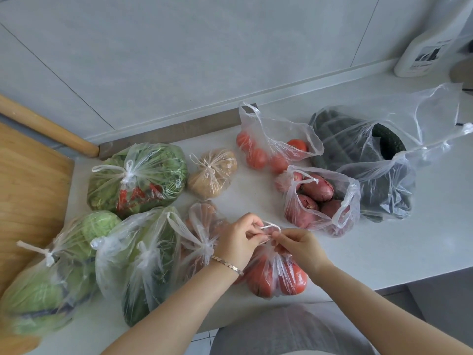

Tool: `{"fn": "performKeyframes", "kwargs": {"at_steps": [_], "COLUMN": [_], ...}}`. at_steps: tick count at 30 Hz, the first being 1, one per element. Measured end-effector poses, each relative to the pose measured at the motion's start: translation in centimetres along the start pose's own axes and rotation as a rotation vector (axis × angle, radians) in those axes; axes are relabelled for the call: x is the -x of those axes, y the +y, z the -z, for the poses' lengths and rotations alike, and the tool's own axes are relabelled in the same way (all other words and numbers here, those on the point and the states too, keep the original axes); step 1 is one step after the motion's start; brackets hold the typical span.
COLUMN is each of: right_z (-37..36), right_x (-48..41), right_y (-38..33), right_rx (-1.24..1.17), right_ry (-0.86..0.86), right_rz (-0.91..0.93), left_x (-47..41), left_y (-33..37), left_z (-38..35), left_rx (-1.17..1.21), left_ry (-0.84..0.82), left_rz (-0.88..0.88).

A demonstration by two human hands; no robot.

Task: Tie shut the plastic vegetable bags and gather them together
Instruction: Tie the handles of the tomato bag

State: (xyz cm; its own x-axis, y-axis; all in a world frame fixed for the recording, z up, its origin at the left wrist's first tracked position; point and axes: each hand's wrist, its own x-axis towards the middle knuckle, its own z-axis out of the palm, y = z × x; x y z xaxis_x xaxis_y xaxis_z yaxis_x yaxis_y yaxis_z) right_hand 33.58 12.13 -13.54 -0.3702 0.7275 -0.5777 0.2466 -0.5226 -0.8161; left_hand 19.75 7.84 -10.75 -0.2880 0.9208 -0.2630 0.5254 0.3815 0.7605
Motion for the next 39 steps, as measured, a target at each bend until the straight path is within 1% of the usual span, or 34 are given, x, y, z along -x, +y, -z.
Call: {"fn": "performKeyframes", "kwargs": {"at_steps": [3,5,7,8,10,12,15,17,20,24,29,33,34,36,39], "right_z": [0.2,0.2,0.0,-0.2,-0.3,-0.3,0.0,0.3,0.4,0.4,-0.3,-0.6,-0.6,-0.5,-0.3], "right_x": [0.1,0.2,0.3,0.2,0.1,0.2,0.3,0.4,0.5,0.5,0.0,0.3,0.5,0.8,0.8], "right_y": [0.0,0.0,0.1,0.2,0.3,0.2,0.0,-0.1,-0.2,-0.2,0.0,-0.6,-0.5,-0.3,0.5], "right_rx": [0.017,0.045,0.056,0.056,0.051,0.059,0.112,0.13,0.155,0.12,0.009,0.054,0.087,0.198,0.498], "right_ry": [0.058,0.091,0.123,0.134,0.136,0.109,0.062,0.025,0.009,0.02,0.12,0.15,0.145,0.149,0.107], "right_rz": [0.066,0.109,0.125,0.126,0.129,0.145,0.176,0.186,0.186,0.153,-0.001,-0.035,-0.022,0.064,0.288], "left_x": [0.4,0.4,0.5,0.5,0.6,0.6,-0.2,-0.8,-1.3,-1.1,-1.0,-0.9,-0.9,-1.1,-1.0], "left_y": [-0.4,-0.8,-1.1,-1.1,-0.7,-0.1,0.5,0.5,0.4,-0.1,-0.8,-0.7,-0.6,-0.4,-0.4], "left_z": [0.2,0.4,0.5,0.5,0.2,-0.2,-0.2,0.0,0.3,0.0,-1.0,-1.9,-2.0,-2.1,-2.2], "left_rx": [0.014,0.047,0.029,-0.027,-0.192,-0.295,-0.318,-0.275,-0.191,-0.162,-0.08,0.112,0.172,0.238,0.26], "left_ry": [-0.019,-0.008,-0.016,-0.042,-0.087,-0.127,-0.224,-0.25,-0.238,-0.326,-0.249,-0.172,-0.159,-0.139,-0.141], "left_rz": [-0.002,0.05,0.086,0.07,-0.04,-0.132,-0.115,-0.072,0.009,0.052,0.097,0.276,0.337,0.43,0.483]}}
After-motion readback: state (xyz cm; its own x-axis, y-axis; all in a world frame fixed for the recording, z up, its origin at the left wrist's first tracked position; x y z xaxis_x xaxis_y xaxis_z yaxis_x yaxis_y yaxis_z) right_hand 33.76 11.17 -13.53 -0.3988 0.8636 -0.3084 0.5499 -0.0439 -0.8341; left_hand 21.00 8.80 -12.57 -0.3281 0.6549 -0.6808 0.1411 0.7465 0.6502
